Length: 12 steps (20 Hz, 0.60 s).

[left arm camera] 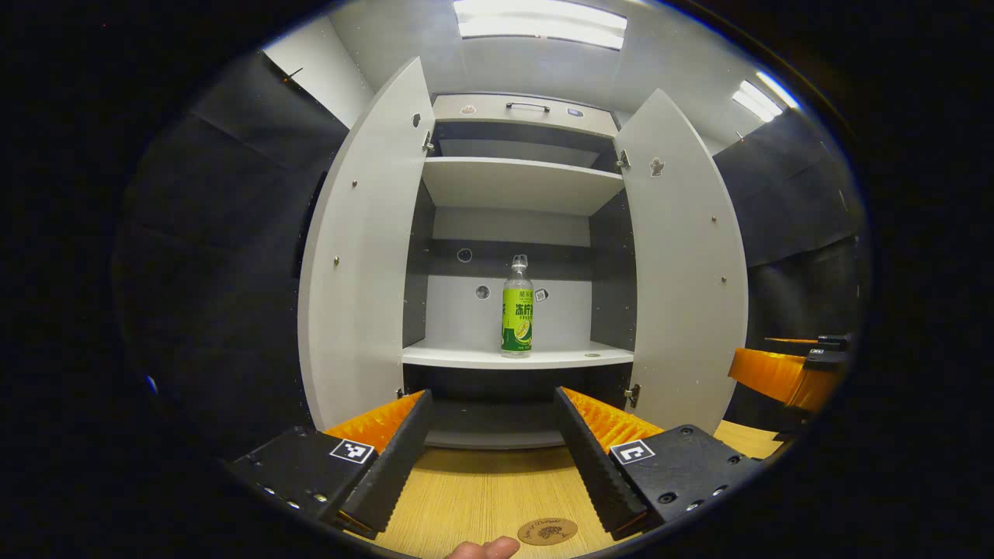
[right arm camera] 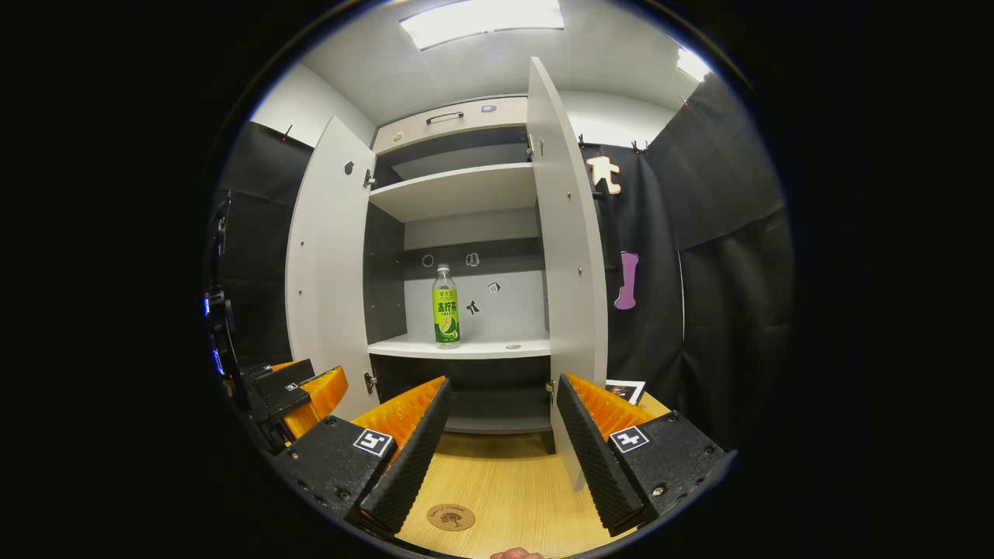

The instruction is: Grasp the bottle in the cabinet with the left hand and place it on the coaster, then close the right door with the right hand and the left door with the left hand.

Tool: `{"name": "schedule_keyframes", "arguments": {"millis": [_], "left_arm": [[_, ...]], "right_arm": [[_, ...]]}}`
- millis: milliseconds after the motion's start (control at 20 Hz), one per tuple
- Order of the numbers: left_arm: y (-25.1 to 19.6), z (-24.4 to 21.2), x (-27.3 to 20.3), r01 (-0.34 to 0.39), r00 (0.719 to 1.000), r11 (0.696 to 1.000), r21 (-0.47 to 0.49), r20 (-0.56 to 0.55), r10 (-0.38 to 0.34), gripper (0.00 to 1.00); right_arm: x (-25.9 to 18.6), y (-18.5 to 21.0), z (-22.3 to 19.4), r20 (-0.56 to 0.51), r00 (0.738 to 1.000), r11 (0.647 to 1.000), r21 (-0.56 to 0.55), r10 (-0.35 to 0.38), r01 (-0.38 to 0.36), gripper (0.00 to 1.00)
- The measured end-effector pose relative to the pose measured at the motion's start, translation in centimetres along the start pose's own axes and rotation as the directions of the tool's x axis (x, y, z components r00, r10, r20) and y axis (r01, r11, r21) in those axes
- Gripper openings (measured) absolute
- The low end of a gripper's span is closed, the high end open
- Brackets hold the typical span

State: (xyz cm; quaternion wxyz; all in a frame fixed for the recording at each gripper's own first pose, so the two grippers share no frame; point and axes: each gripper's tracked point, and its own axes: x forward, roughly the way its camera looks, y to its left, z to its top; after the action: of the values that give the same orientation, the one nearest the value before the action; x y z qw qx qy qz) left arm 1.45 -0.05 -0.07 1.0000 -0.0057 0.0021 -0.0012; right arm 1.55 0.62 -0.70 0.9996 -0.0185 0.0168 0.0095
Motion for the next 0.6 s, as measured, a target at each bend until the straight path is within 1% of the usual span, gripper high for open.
{"name": "schedule_keyframes", "arguments": {"millis": [300,450,600], "left_arm": [[-0.2,-0.2,0.6,0.019,1.0,1.0,-0.003,-0.01,-0.019,0.94],[-1.2,0.5,2.1,0.064,0.998,0.998,-0.013,0.006,-0.064,0.94],[-2.2,1.2,4.6,0.108,0.994,0.994,-0.019,0.034,-0.107,0.94]], "right_arm": [[0.2,0.0,-0.3,-0.009,1.0,1.0,-0.005,0.003,-0.003,0.84],[0.2,0.2,-0.6,-0.015,1.0,1.0,-0.002,0.008,-0.008,0.84],[0.2,0.4,-1.0,-0.026,1.0,1.0,-0.006,0.009,-0.009,0.84]]}}
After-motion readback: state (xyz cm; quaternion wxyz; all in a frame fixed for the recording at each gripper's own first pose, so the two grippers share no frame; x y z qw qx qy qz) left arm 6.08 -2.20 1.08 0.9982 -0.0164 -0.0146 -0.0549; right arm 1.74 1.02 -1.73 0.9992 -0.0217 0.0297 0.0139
